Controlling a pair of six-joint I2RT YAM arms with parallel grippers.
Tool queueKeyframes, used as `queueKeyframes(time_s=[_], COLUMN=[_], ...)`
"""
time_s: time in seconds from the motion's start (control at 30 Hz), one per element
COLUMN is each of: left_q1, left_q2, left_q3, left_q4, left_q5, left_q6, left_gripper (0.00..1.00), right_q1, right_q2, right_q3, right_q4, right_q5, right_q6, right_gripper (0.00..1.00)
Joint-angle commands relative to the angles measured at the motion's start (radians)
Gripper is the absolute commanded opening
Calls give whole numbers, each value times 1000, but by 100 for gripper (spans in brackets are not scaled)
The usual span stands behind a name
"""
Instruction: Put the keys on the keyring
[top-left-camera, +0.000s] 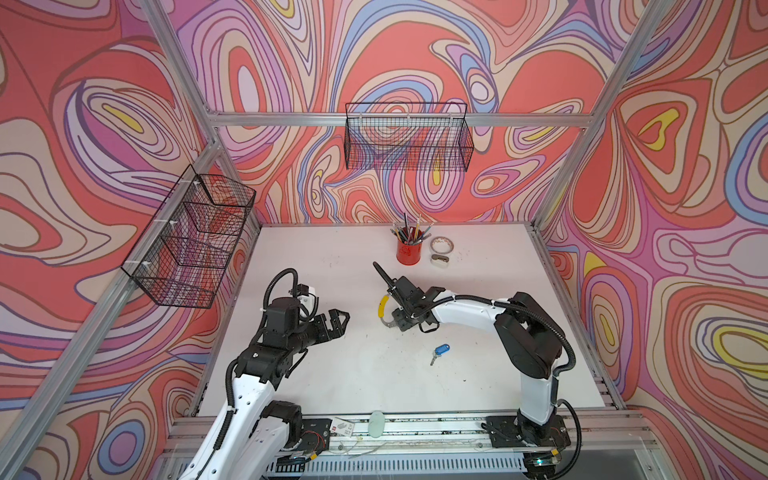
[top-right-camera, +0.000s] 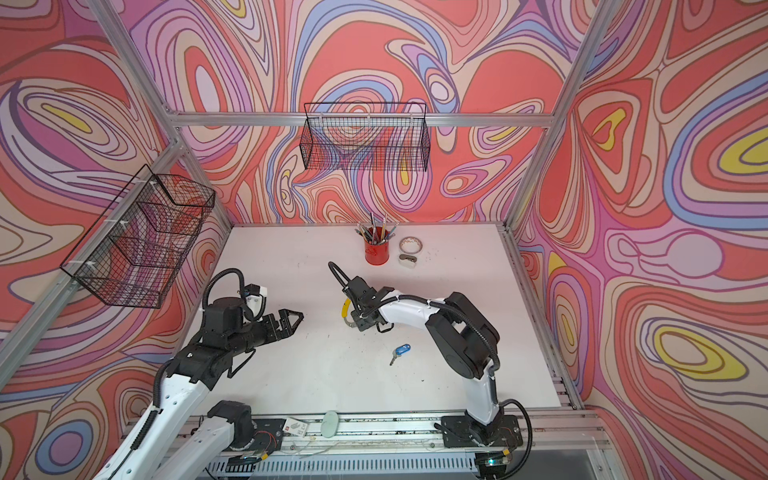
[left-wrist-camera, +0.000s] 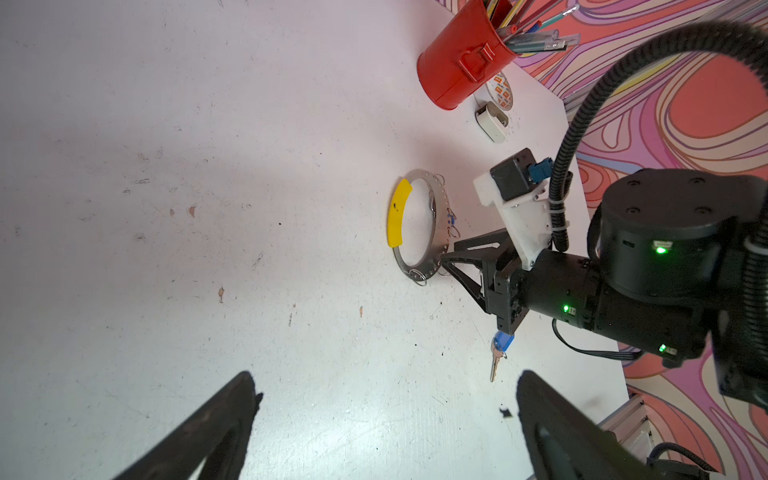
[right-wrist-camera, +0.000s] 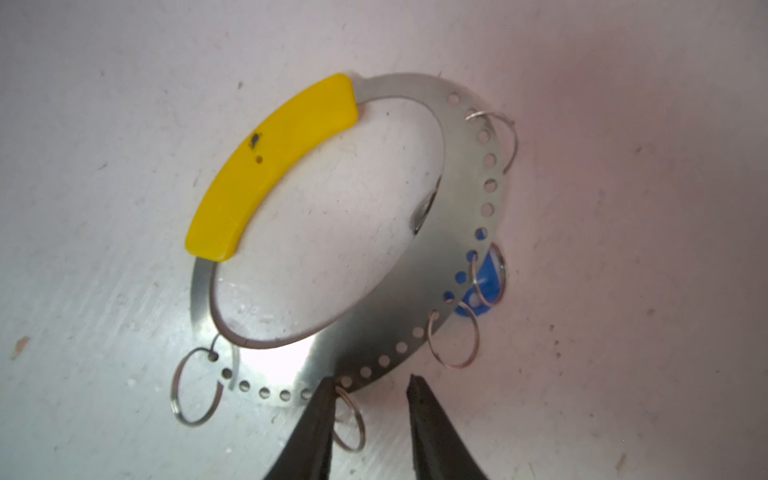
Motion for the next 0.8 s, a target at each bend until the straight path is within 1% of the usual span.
queueKeyframes(time_s=[0.0, 0.27, 0.33, 0.5, 0.77], left_q1=[7, 8, 8, 10, 14], left_q2=[-3, -1, 0, 4, 7], left_q3=[22, 21, 20, 20, 21], left_q4=[-10, -6, -4, -2, 3], left_q5=[6, 8, 8, 11, 16], left_q6=[21, 23, 25, 26, 26], left_gripper=[100, 100, 100, 100, 100], right_q1=[-34, -66, -72, -75, -76], right_q2=[-41, -56, -55, -62, -61], right_q3=[-33, -57, -57, -55, -52], right_q4=[41, 87, 89, 83, 72], right_q5=[-100, -206, -223, -216, -213], right_q6=[28, 48, 51, 50, 47], right_gripper=[31, 25, 21, 15, 9])
